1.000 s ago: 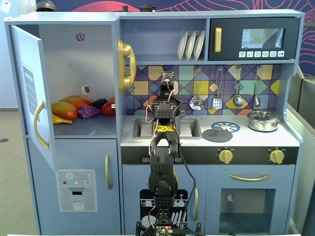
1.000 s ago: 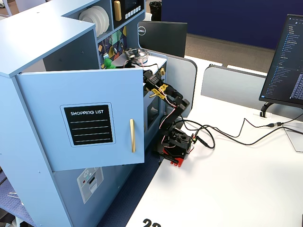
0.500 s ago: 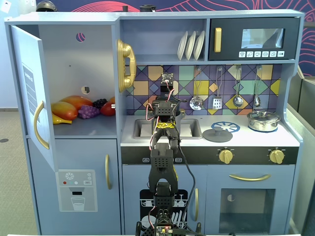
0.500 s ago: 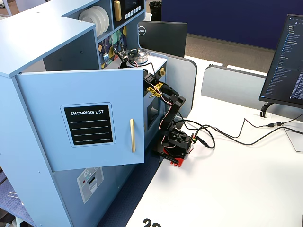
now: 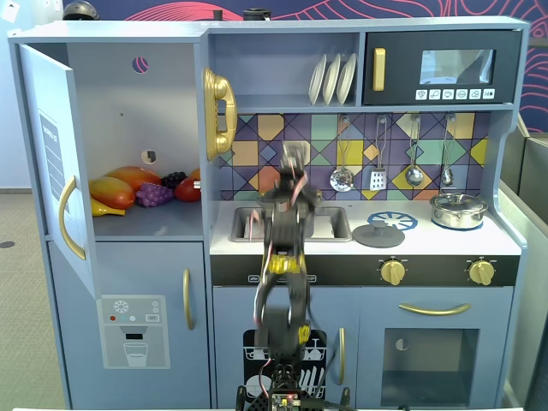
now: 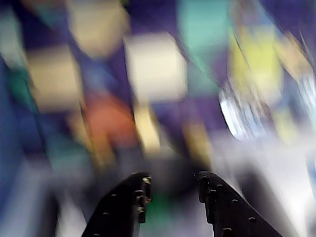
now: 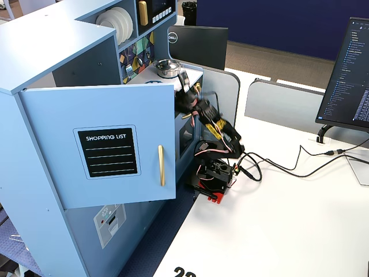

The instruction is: Pick up the green pineapple from the left cabinet and place it in the gray recipient

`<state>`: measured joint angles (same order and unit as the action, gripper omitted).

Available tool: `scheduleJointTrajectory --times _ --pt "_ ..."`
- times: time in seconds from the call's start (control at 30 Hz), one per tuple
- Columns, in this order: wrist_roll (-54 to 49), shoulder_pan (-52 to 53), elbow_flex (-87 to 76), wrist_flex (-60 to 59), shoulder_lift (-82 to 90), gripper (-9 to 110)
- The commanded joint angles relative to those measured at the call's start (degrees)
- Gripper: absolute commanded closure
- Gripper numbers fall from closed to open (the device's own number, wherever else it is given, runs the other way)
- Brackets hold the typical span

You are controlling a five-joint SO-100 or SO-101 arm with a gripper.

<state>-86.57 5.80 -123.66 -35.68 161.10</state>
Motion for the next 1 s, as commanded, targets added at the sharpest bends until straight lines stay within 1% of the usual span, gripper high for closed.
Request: scheduleJointTrajectory --times 0.0,0.07,0.13,0.23,0.37,0.43,0.5,0.7,0.8,0.83,0.9,0.97 --pt "2.55 0.88 -14.33 -8.88 12.92 102" --pt "1.93 0.00 -16.00 -16.96 14.68 102" --pt "4.48 -1.67 -16.00 -24.79 14.33 102" --pt "2.11 -3.60 -16.00 -34.80 11.34 102" --pt "4.22 -5.89 -17.31 -41.22 5.10 102" --pt "5.71 -6.15 -19.69 -39.64 1.76 102" --pt "5.01 -5.54 -24.17 -35.33 -1.14 102" --pt "3.43 -4.83 -39.81 -16.52 -8.35 102" --pt "0.70 -4.66 -47.29 -7.21 -10.37 102" --pt "-1.14 -4.66 -48.08 -8.35 -9.76 102" --pt "3.60 -6.42 -48.08 -10.63 -8.70 101" --pt "4.92 -6.77 -48.34 -16.96 -4.31 101"
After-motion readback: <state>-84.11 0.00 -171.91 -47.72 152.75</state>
